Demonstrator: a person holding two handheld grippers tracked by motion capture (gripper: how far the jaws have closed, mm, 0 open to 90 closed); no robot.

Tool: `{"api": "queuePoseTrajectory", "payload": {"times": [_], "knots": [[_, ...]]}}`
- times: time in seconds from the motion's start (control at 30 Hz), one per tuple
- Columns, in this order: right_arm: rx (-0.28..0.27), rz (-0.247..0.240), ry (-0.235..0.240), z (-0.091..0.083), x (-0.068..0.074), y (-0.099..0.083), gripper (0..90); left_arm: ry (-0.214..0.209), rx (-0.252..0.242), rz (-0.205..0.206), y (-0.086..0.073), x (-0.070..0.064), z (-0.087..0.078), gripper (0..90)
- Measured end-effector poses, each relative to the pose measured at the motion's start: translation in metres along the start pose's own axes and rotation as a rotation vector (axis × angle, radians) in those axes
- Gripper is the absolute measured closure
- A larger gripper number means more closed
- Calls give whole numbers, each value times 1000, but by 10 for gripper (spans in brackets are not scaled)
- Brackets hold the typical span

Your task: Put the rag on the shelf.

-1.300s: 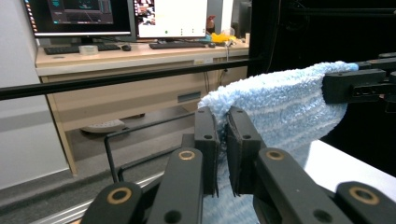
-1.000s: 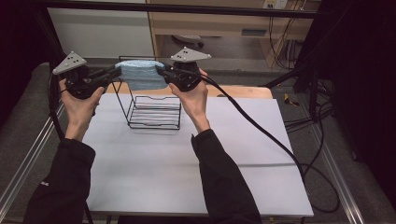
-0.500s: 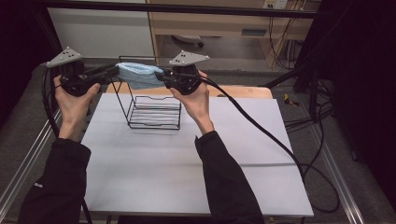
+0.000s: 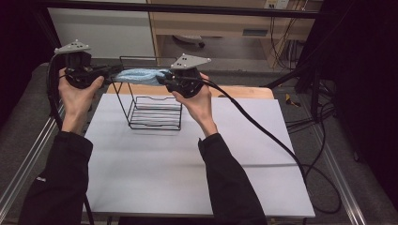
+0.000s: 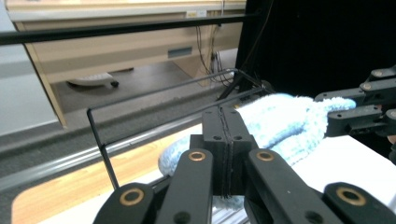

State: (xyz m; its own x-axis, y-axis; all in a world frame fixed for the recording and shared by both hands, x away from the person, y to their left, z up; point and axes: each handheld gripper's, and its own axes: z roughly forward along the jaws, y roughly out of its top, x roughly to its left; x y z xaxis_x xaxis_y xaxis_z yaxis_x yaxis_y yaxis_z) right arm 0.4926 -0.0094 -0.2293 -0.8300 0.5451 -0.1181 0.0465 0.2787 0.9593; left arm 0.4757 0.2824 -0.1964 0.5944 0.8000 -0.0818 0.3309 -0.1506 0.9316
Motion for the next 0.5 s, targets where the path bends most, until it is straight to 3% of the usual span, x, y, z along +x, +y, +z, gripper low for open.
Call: {"api": "queuePoseTrajectory", "payload": {"times": [0.23, 0.5], "knots": [[11, 3, 3, 0, 1, -2, 730, -10, 41, 22, -10, -1, 2, 900], [9, 11, 6, -5, 3, 1, 596, -1, 61, 55, -16, -5, 9, 900]]}}
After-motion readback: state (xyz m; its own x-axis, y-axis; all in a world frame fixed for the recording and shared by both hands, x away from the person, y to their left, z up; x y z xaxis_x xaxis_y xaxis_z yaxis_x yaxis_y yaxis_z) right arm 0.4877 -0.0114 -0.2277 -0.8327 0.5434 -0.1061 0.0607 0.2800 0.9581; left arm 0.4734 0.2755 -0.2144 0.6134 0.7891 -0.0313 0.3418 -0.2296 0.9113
